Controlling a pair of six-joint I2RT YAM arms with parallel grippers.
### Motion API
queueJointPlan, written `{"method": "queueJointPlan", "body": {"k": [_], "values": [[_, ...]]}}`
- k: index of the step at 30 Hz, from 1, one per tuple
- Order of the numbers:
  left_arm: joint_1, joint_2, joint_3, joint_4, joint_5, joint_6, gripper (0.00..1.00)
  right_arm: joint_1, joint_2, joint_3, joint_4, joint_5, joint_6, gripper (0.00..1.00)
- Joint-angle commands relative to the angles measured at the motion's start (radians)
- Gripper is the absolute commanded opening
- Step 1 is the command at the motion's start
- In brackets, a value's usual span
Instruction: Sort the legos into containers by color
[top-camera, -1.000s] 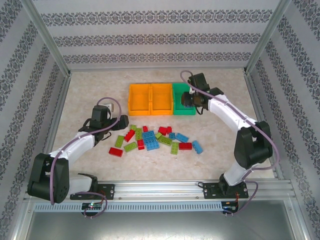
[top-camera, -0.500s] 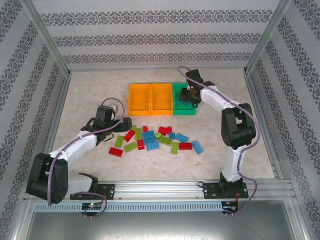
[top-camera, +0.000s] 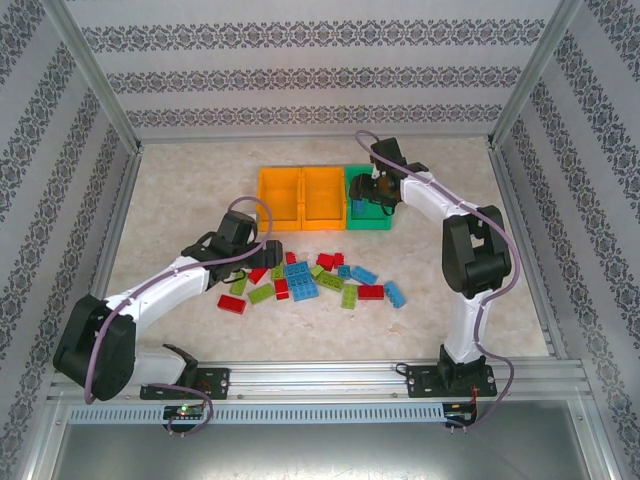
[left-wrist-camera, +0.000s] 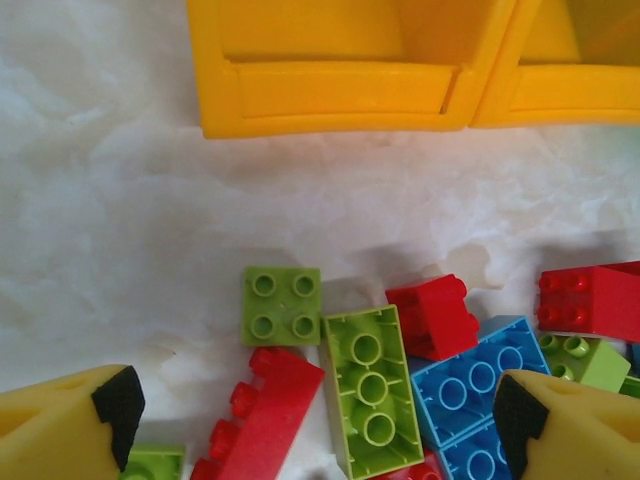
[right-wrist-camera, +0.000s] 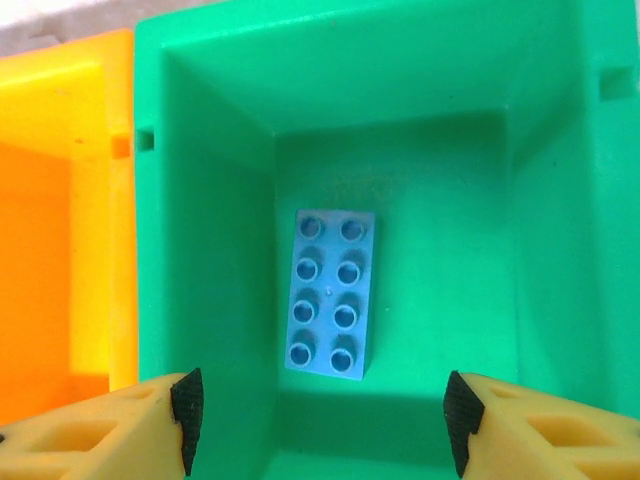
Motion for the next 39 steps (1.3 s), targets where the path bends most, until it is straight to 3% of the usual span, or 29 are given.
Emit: {"method": "queueJointPlan", "body": {"k": [1,4,11,33,39], "values": [[-0.025,0.035,0.031,-0.114,-0.061,-0.034,0.84,0.010,-0.081,-0.050,0.032,-0.029,-0.025,0.69],[-0.032,0.041,0.011,-0.145,-0.076,-0.023,0.76,0.004,-0.114,-0.086,0.036,-0.028,-0.038,0.69],[-0.034,-0.023,-0.076,-0.086,-0.027,0.053,0.73,-0.026,-0.149,-0.134,0.035,-0.053,-0.046,0.70],[-0.034,0.148,-0.035,-0.047,-0.034,0.167,0.59,-0.061,-0.229,-0.215,0.039,-0.031,-0.011,0.71],[-0.034,0.186,-0.002,-0.049,-0.027,0.191,0.49,-0.067,-0.240,-0.235,0.038,-0.030,-0.009,0.72]]}}
